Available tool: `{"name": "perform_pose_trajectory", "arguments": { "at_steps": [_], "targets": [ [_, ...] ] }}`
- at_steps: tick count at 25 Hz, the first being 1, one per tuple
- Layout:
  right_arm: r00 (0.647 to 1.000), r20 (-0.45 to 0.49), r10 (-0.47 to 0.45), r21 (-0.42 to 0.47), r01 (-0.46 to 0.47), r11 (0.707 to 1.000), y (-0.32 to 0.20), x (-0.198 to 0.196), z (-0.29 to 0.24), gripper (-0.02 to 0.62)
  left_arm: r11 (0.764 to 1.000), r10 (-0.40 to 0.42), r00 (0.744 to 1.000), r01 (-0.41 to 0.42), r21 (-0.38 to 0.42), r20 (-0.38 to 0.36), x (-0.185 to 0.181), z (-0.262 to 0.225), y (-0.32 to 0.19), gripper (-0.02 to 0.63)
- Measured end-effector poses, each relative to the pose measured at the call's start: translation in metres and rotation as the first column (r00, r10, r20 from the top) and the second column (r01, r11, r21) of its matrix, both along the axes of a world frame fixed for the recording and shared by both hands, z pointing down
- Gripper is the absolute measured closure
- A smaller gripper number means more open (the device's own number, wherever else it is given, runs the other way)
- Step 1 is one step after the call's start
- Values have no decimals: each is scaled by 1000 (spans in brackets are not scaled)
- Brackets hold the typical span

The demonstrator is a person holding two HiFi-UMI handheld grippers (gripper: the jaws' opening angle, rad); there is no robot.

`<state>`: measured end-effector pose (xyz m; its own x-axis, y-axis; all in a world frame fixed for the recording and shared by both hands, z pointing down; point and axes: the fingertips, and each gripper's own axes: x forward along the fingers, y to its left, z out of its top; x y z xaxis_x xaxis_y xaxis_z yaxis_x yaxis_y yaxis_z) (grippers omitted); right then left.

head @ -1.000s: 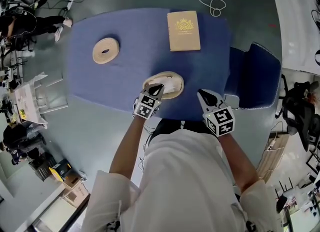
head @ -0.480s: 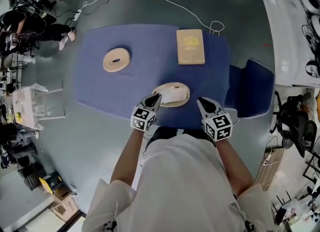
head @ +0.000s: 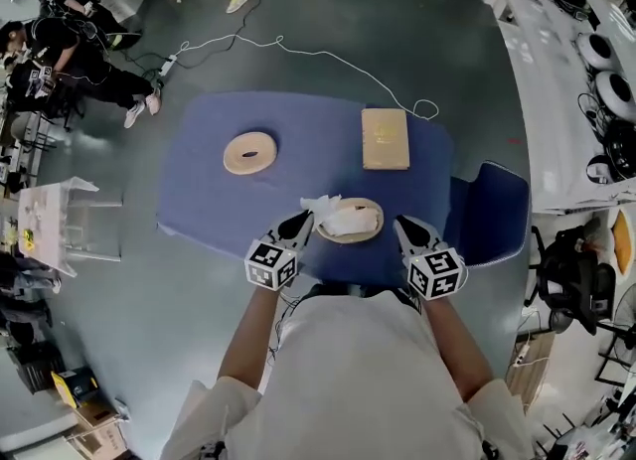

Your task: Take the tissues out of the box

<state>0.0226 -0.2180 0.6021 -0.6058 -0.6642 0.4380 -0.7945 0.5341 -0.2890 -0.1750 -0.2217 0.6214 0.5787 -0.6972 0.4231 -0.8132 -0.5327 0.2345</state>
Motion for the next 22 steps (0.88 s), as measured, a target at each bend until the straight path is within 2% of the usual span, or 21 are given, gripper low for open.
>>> {"name": "perform_pose_trajectory", "arguments": {
  "at_steps": [5,13,18,22],
  "targets": [
    [1000,5,-11,61,11,998,0,-13,-40,557,996,-38,998,42,84,-45,-24,-57,4,592],
    [999,-3,-49,164,48,985,-8,-14,-98,557,973,-132,989,142,179,-70,-60,-126,15,594],
    [998,8,-67,214,63,975,-11,-16,-129,557,950,-141,979,176,258,-148,-76,-179,21,592],
    [997,12,-78,253,73,965,-16,-20,-150,557,926,-146,977,190,326,-155,-82,-215,23,592]
  ]
}}
